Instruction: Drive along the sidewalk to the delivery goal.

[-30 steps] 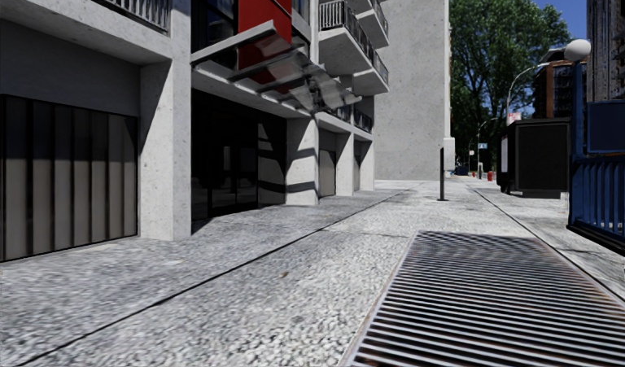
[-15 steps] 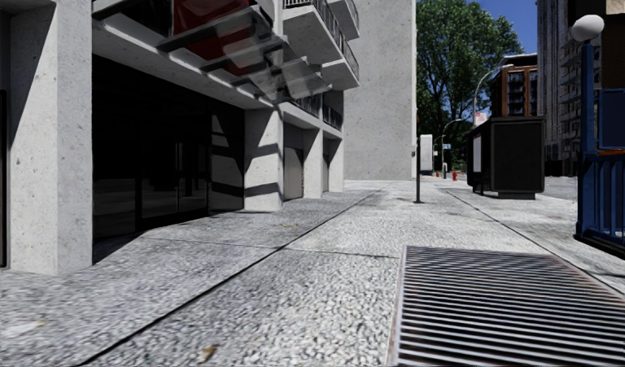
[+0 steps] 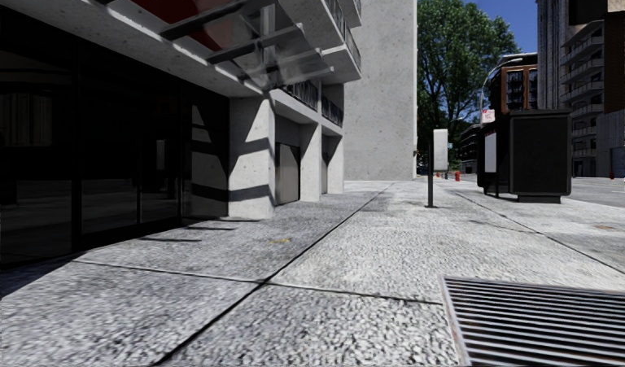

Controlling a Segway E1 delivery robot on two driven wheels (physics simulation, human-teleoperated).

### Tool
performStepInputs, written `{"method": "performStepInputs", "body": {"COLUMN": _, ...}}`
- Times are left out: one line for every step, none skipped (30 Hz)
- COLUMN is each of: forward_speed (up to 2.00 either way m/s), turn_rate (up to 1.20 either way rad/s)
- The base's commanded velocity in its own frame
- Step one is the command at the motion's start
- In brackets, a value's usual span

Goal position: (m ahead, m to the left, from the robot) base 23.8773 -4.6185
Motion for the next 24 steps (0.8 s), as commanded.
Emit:
{"method": "performStepInputs", "body": {"forward_speed": 2.0, "turn_rate": -0.27}}
{"method": "performStepInputs", "body": {"forward_speed": 2.0, "turn_rate": -0.27}}
{"method": "performStepInputs", "body": {"forward_speed": 2.0, "turn_rate": -0.27}}
{"method": "performStepInputs", "body": {"forward_speed": 2.0, "turn_rate": -0.27}}
{"method": "performStepInputs", "body": {"forward_speed": 2.0, "turn_rate": -0.27}}
{"method": "performStepInputs", "body": {"forward_speed": 2.0, "turn_rate": -0.27}}
{"method": "performStepInputs", "body": {"forward_speed": 2.0, "turn_rate": -0.27}}
{"method": "performStepInputs", "body": {"forward_speed": 2.0, "turn_rate": -0.27}}
{"method": "performStepInputs", "body": {"forward_speed": 2.0, "turn_rate": -0.27}}
{"method": "performStepInputs", "body": {"forward_speed": 2.0, "turn_rate": -0.27}}
{"method": "performStepInputs", "body": {"forward_speed": 2.0, "turn_rate": -0.27}}
{"method": "performStepInputs", "body": {"forward_speed": 2.0, "turn_rate": -0.27}}
{"method": "performStepInputs", "body": {"forward_speed": 2.0, "turn_rate": -0.27}}
{"method": "performStepInputs", "body": {"forward_speed": 2.0, "turn_rate": -0.27}}
{"method": "performStepInputs", "body": {"forward_speed": 2.0, "turn_rate": -0.27}}
{"method": "performStepInputs", "body": {"forward_speed": 2.0, "turn_rate": -0.27}}
{"method": "performStepInputs", "body": {"forward_speed": 2.0, "turn_rate": -0.27}}
{"method": "performStepInputs", "body": {"forward_speed": 2.0, "turn_rate": -0.27}}
{"method": "performStepInputs", "body": {"forward_speed": 2.0, "turn_rate": -0.27}}
{"method": "performStepInputs", "body": {"forward_speed": 2.0, "turn_rate": -0.27}}
{"method": "performStepInputs", "body": {"forward_speed": 2.0, "turn_rate": -0.27}}
{"method": "performStepInputs", "body": {"forward_speed": 2.0, "turn_rate": -0.27}}
{"method": "performStepInputs", "body": {"forward_speed": 2.0, "turn_rate": -0.27}}
{"method": "performStepInputs", "body": {"forward_speed": 2.0, "turn_rate": -0.27}}
